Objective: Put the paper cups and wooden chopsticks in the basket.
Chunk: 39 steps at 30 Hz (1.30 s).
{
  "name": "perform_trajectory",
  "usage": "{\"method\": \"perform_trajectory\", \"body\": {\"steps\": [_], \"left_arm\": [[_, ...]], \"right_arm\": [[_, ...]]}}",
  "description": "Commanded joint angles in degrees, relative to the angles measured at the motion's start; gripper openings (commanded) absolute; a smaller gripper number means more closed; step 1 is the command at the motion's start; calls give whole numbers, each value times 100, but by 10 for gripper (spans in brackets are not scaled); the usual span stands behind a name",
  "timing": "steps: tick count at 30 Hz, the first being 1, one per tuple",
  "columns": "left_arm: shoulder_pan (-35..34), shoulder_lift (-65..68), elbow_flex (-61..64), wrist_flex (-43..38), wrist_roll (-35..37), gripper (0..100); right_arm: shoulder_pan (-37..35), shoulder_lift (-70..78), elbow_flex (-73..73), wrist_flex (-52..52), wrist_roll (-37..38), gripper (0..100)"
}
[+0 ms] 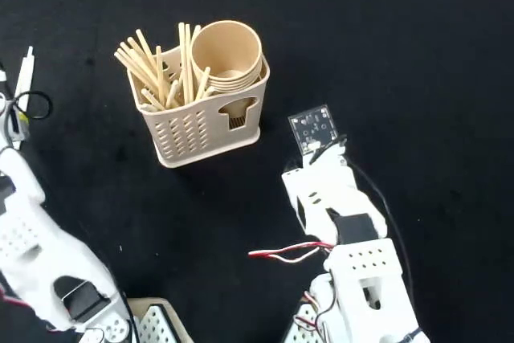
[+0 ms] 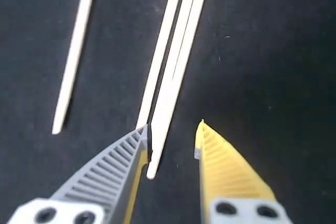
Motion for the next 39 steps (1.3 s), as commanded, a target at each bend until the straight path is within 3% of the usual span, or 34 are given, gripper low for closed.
{"method": "perform_trajectory", "body": {"steps": [1, 7, 16, 21, 31, 39], "left_arm": [[189, 1011, -2000, 738, -35, 155], [532, 2303, -4620, 1521, -35, 155], [602, 4123, -7090, 1178, 220, 156], [576, 4765, -7292, 782, 220, 156], [558, 5389, -7292, 826, 202, 152], [813, 5495, -7345, 1802, 35, 152]], "right_arm": [[0, -84, -57, -26, 18, 13], [0, -84, -57, -26, 18, 13], [0, -84, -57, -26, 26, 13], [0, -84, -57, -26, 35, 13], [9, -84, -66, -26, 35, 13], [9, -84, -66, -26, 44, 13]]}}
